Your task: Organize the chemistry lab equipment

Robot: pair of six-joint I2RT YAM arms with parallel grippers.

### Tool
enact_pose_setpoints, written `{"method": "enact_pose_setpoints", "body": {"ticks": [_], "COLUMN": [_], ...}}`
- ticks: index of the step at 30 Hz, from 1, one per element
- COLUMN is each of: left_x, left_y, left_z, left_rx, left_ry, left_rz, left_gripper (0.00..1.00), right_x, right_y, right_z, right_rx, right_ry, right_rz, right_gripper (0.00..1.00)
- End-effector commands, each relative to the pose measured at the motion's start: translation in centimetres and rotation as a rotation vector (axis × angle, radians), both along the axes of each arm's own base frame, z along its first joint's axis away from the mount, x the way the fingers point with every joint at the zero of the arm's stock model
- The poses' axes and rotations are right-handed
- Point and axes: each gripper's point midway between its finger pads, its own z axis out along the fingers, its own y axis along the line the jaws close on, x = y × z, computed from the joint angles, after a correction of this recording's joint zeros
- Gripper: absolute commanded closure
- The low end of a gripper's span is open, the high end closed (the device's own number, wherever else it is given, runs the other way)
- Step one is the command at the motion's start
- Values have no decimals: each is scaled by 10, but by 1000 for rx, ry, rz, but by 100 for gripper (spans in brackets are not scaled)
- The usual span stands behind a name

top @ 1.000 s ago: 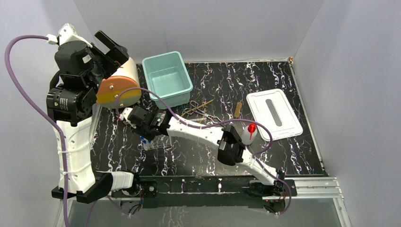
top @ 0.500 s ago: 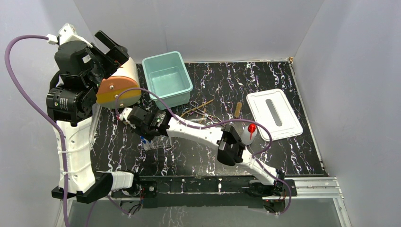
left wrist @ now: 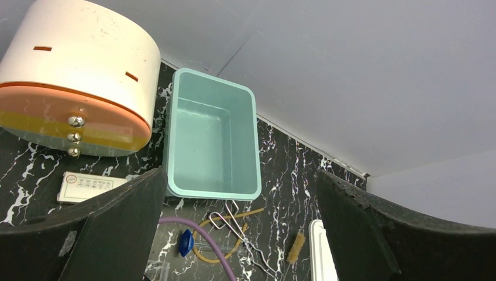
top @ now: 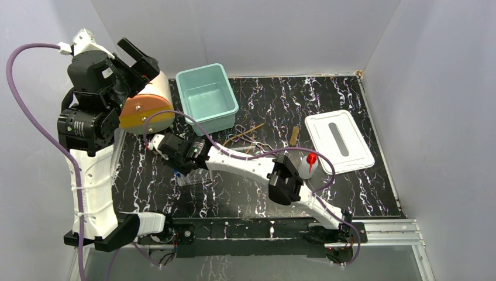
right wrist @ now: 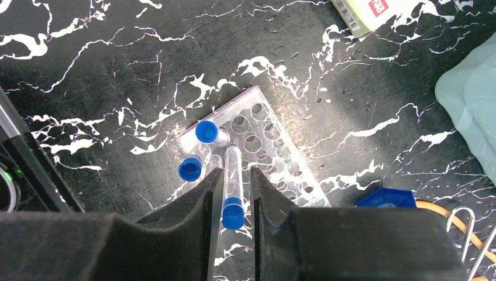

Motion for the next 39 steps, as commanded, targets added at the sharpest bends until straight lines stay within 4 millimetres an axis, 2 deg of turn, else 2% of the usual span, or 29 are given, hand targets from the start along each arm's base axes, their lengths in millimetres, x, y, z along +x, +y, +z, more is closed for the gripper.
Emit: {"method": "enact_pose_setpoints", "body": {"ticks": [1,7,15,20,26,30,32,35,37,39], "left_x": [-5,-3,-3,-5,-18,-30,-33,-36,-38,-42], "left_y": [1,-1,-2,1,15,24,28,31,32,34], "left_z": [4,2,1,-12,-28,-30,-30,-32,-41,-59], "left_rx": [5,5,5,16,42,46,52,66,77,92], "left_ry": [-14,-9,-5,30,86,98,101,120,159,222], "left_rz": [-5,-13,-17,-7,58,106,123,135,136,147], "left_gripper": [2,2,2,2,6,7,8,8,11,22], "right_x": [-2,-2,3,11,8,15,15,14,11,9], "right_y": [0,2,11,0,-22,-32,-33,-37,-39,-44], "right_z": [10,17,51,60,44,52,57,50,38,28], "right_rx": [17,32,120,141,124,198,237,235,205,170], "right_ry": [-17,-23,-25,18,87,122,142,182,200,207], "right_rz": [17,16,-3,-78,-126,-161,-163,-158,-150,-138], "right_gripper": [67,64,60,59,62,62,59,58,60,62]}}
